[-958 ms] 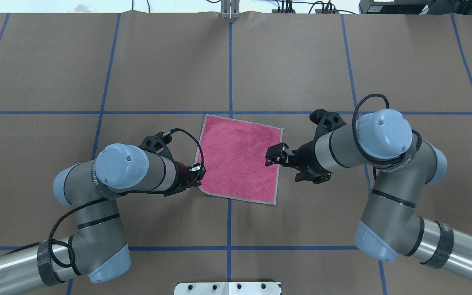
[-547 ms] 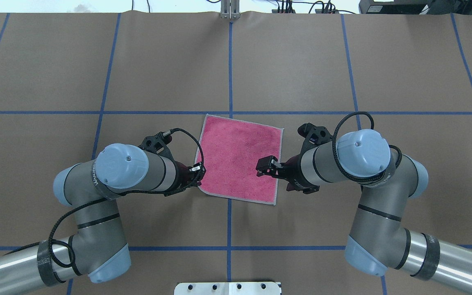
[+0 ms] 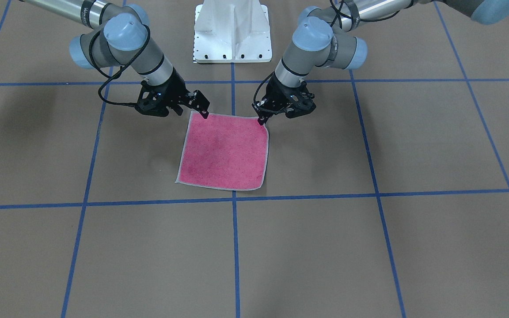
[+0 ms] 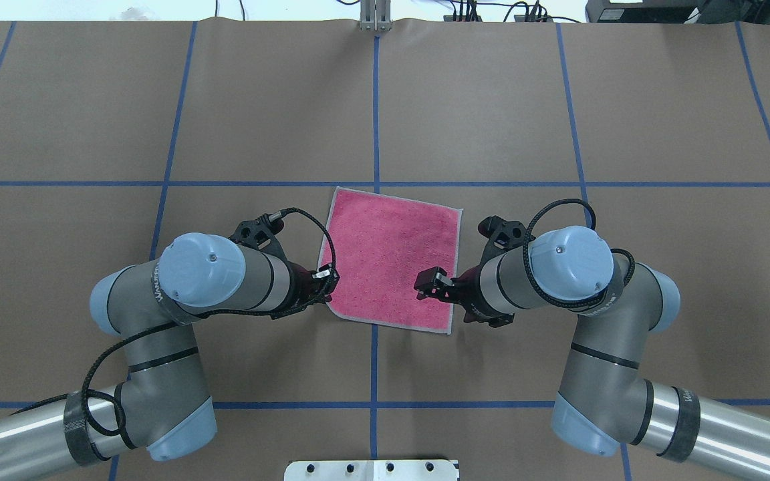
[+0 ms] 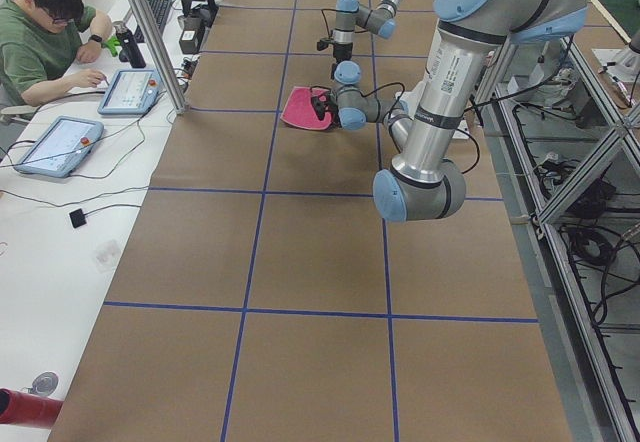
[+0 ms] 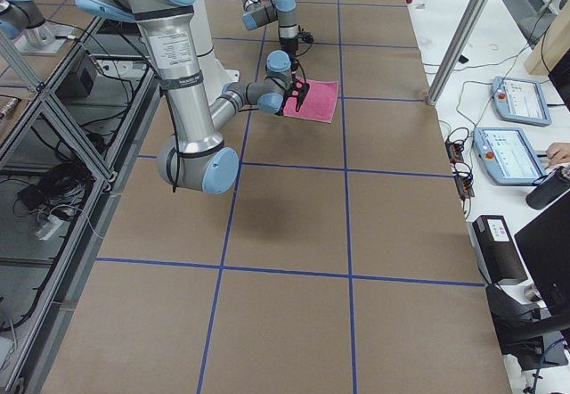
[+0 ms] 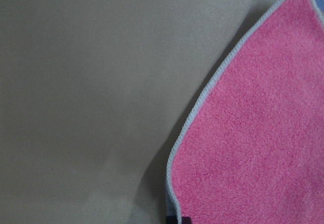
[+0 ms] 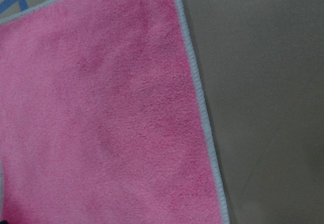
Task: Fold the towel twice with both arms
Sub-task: 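Lower the right gripper onto the towel's other near corner and pinch it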
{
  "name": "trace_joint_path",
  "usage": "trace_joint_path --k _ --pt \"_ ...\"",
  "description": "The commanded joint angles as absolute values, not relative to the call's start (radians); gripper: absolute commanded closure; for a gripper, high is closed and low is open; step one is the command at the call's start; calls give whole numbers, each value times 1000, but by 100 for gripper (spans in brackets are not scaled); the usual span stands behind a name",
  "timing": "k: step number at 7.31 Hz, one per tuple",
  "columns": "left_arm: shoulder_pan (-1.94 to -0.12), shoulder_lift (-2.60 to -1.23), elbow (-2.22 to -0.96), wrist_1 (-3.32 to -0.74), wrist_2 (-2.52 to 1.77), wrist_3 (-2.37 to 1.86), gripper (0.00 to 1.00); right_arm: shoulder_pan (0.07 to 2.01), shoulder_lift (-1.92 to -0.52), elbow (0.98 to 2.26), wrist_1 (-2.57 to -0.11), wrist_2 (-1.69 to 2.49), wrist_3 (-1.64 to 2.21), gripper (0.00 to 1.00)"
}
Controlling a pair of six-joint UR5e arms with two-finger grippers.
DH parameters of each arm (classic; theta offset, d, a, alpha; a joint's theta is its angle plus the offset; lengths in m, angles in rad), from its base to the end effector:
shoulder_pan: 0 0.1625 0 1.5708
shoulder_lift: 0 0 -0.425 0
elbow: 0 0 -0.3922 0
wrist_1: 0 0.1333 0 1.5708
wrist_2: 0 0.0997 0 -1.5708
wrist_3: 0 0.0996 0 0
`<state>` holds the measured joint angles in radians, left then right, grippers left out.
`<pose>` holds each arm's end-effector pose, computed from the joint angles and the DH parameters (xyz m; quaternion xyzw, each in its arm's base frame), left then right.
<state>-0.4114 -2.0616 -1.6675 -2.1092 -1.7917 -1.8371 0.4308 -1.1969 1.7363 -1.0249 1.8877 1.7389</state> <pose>0.5580 -0.3651 0.2718 -0.0545 0.5358 -0.2239 0.8123 -0.5224 -0.3527 0.3127 -0.0672 -0.5232 0.1716 0.8320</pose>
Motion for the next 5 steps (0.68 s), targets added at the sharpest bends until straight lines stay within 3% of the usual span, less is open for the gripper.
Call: trace_joint_path --k 1,3,5 --pt "-413 -2060 -1667 -2109 -1792 -1833 100 426 -1177 1704 -1023 1888 1743 7" --pt "-413 -2060 -1666 -2109 -1792 -1832 100 425 -1180 1707 -1023 1893 1743 8" --pt "-413 -2060 -1666 -2109 -1792 -1830 100 422 -1184 1709 -1023 1893 1744 24"
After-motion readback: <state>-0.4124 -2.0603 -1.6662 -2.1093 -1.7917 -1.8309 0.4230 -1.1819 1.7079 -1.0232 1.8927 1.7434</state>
